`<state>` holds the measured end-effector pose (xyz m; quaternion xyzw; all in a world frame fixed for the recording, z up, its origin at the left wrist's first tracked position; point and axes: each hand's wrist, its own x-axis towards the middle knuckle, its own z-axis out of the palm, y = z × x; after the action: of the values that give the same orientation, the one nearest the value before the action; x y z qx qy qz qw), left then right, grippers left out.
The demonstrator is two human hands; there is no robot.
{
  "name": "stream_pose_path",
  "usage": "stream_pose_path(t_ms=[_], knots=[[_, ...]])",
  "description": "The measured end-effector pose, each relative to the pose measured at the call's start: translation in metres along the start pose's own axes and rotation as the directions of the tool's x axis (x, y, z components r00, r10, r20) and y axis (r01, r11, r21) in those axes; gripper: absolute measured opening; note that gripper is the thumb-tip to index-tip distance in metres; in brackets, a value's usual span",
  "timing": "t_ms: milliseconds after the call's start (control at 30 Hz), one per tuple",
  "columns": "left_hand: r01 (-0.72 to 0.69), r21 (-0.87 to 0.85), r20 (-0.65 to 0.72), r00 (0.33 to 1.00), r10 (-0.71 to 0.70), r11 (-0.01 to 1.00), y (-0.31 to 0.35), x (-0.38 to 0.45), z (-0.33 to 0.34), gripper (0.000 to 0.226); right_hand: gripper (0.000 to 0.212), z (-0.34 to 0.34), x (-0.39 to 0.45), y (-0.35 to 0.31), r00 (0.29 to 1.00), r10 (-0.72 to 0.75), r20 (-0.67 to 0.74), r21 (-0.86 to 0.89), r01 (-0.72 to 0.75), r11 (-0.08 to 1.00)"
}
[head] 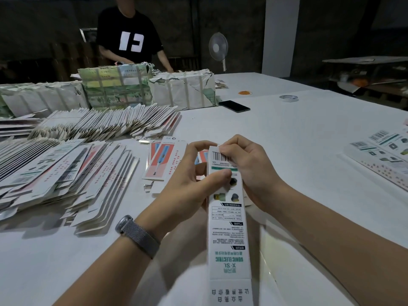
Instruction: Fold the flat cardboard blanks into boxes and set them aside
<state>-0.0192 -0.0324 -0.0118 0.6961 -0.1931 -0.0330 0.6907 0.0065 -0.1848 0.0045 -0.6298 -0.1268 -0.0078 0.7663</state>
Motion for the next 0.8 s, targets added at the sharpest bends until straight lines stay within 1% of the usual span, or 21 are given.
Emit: stream_pose_path(t_ms=[200,333,567,800], knots=[[0.034,-0.016,0.035,0.999,-0.033,0.999,0.0034,-0.002,-0.0006,0.058,0.024,0.0003,-0.0003,-0.0017,1.0,0.01,-0.01,-0.005,-0.01,1.0],[0.06,-0.032,0.061,0.996,-0.058,0.998,0.0052,-0.0037,-0.0001,0.06,0.024,0.0,-0.0003,-0.0001,1.0,-0.001,-0.023,-0.051,0.0,0.999],[0.052,-0.015,0.07,0.996,-0.05,0.999,0.0052,-0.0031,-0.0007,0.056,0.027,0.0,-0.0002,-0.0001,1.0,-0.015,-0.023,-0.036,0.015,0.999],[0.02,-0.029,0.055,0.998,-0.018,0.999,0.0024,-0.0019,-0.0011,0.044,0.026,0.0021,-0.0024,-0.001,1.0,-0.023,-0.015,-0.051,0.022,0.998]])
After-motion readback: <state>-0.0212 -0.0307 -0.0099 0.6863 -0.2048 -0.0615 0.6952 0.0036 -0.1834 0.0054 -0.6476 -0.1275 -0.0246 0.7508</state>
